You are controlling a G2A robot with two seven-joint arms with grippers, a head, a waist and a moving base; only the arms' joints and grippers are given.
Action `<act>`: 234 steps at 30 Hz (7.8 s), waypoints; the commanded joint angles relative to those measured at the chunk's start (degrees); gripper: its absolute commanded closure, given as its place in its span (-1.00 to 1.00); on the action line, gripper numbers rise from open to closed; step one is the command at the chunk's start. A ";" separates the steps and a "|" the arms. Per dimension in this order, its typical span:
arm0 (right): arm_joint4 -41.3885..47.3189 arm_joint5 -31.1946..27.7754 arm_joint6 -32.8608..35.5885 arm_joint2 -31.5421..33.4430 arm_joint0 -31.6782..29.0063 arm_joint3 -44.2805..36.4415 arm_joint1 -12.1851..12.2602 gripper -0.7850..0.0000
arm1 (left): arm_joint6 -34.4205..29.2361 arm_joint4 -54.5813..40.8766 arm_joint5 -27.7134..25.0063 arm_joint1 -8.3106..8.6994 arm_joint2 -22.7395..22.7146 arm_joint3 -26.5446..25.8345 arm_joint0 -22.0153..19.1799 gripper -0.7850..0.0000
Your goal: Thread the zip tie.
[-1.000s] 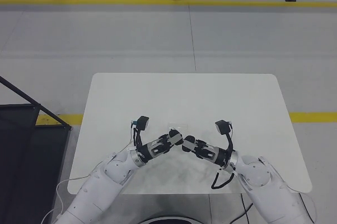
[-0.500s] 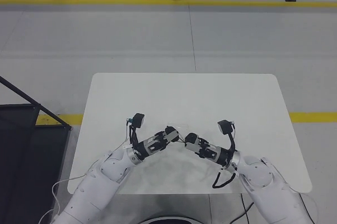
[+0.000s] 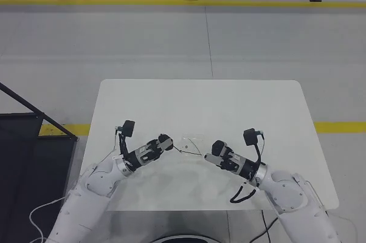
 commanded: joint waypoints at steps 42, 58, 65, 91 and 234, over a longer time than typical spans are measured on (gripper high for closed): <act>-52.49 35.08 18.37 -21.13 9.52 -16.88 -2.75 -1.00 | -4.83 0.16 1.29 2.15 -7.98 2.32 -0.17 1.00; -56.08 44.61 28.29 -35.25 27.41 -2.78 -10.82 -0.57 | -5.64 -1.83 2.51 2.40 -6.79 2.77 -0.49 1.00; -56.70 49.62 31.85 -38.96 32.40 3.13 -14.72 0.00 | -5.63 -2.02 2.57 2.58 -6.78 3.34 -0.77 1.00; -58.64 49.28 35.88 -38.32 33.87 12.03 -20.45 0.51 | -4.62 -2.86 2.64 3.27 -7.52 4.07 -0.81 1.00; -66.48 -13.75 -32.20 2.87 -13.02 -20.01 -6.86 1.00 | -27.37 5.76 0.08 5.96 15.01 -4.71 -17.36 1.00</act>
